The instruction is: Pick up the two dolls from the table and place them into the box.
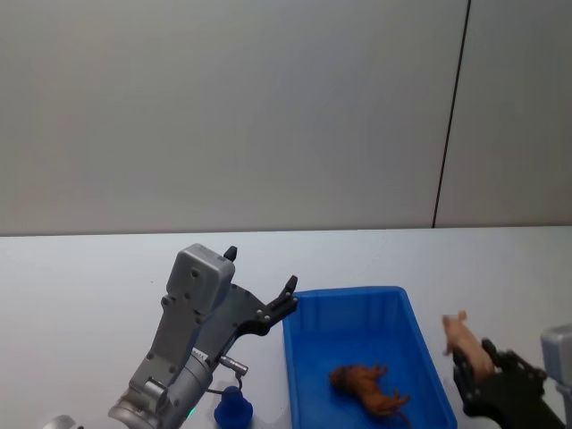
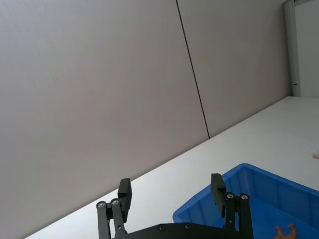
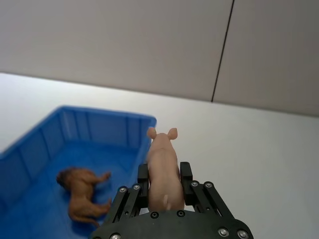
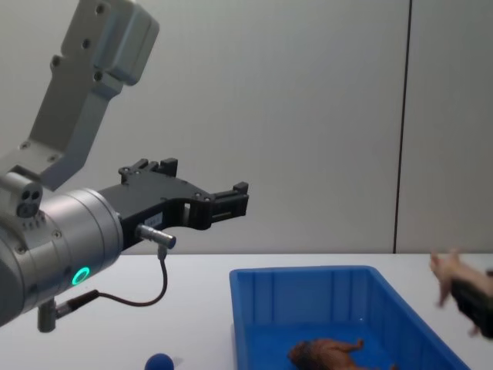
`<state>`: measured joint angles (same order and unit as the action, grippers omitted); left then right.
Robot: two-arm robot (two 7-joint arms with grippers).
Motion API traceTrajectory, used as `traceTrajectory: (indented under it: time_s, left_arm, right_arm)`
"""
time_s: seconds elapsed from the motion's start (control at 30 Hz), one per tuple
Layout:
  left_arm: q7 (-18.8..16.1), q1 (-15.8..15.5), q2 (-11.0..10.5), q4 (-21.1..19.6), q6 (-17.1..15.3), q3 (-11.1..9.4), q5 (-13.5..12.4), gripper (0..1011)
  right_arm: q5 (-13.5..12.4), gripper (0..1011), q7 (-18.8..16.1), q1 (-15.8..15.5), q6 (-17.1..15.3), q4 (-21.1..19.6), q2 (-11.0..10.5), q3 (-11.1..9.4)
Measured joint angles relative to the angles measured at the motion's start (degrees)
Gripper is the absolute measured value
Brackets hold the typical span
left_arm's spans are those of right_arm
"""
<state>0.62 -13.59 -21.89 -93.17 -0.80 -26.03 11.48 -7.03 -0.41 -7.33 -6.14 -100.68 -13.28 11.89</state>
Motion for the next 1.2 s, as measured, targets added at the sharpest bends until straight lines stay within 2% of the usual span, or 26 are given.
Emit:
traceTrajectory:
  time_s: [0.3, 0.53, 0.67, 0.8, 0.87, 0.97, 1.13, 1.2]
  left_arm:
    - [0.00, 0.00, 0.00, 0.00, 0.00, 0.00, 0.00, 1002]
    - [0.00, 0.00, 0.00, 0.00, 0.00, 0.00, 0.00, 1002]
    - [0.00, 0.00, 0.00, 0.00, 0.00, 0.00, 0.00, 1002]
    - [0.00, 0.00, 0.00, 0.00, 0.00, 0.00, 0.00, 1002]
    - [0.00, 0.00, 0.00, 0.00, 0.00, 0.00, 0.00, 1002]
    - [0.00, 0.00, 0.00, 0.00, 0.00, 0.00, 0.00, 1002]
    - [0.00, 0.00, 0.00, 0.00, 0.00, 0.00, 0.00, 1002]
    - [0.00, 0.00, 0.00, 0.00, 0.00, 0.00, 0.00, 1002]
  right_arm:
    - [0.93, 360, -4.60, 3.72, 0.59, -1.02, 1.98, 0.89]
    - [2.03, 392, -8.44, 7.22, 0.07, 1.34, 4.14, 1.98]
    - [2.85, 546, -10.02, 9.31, -0.51, 3.56, 5.40, 2.57]
    - [3.46, 631, -10.64, 10.41, -0.93, 4.83, 6.07, 2.87]
    - [3.67, 716, -10.72, 10.78, -1.06, 5.26, 6.29, 2.95]
    - [4.07, 827, -10.68, 11.20, -1.25, 5.78, 6.54, 3.04]
    - [4.53, 925, -9.58, 11.17, -1.29, 5.86, 6.51, 2.93]
    - [4.60, 1001, -8.74, 10.84, -1.27, 5.51, 6.30, 2.81]
